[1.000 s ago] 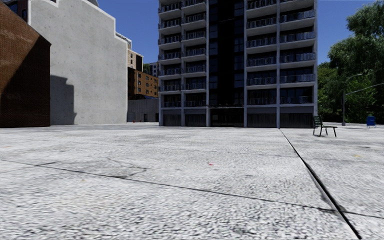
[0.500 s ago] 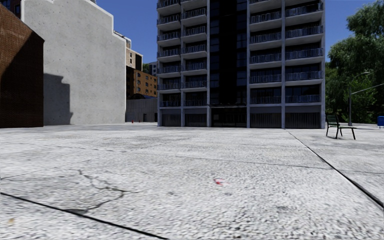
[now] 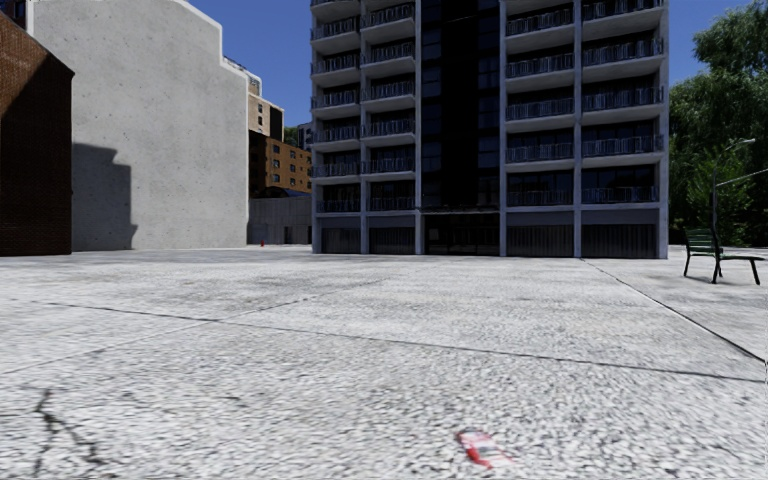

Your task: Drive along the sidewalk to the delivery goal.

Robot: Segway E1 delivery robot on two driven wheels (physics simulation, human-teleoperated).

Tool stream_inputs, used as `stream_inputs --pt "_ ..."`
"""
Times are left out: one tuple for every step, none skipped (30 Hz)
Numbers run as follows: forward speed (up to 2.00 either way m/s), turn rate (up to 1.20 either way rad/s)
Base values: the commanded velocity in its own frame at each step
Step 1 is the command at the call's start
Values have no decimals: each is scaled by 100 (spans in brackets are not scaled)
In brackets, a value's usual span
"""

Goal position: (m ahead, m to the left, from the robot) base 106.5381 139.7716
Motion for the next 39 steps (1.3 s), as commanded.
stream_inputs --pt "200 0" --pt "200 0" --pt "200 0" --pt "200 0" --pt "200 0" --pt "200 5" --pt "200 5" --pt "200 10" --pt "200 18" --pt "200 18" --pt "200 24" --pt "200 25" --pt "200 26" --pt "200 26" --pt "200 26" --pt "200 27" --pt "200 28" --pt "200 28" --pt "200 29" --pt "200 29" --pt "200 30" --pt "200 30" --pt "200 32" --pt "200 35" --pt "200 43" --pt "200 43" --pt "200 47" --pt "200 49" --pt "200 49" --pt "200 49" --pt "200 49" --pt "200 46" --pt "200 46" --pt "200 36" --pt "200 0" --pt "200 0" --pt "200 0" --pt "200 0" --pt "200 0"
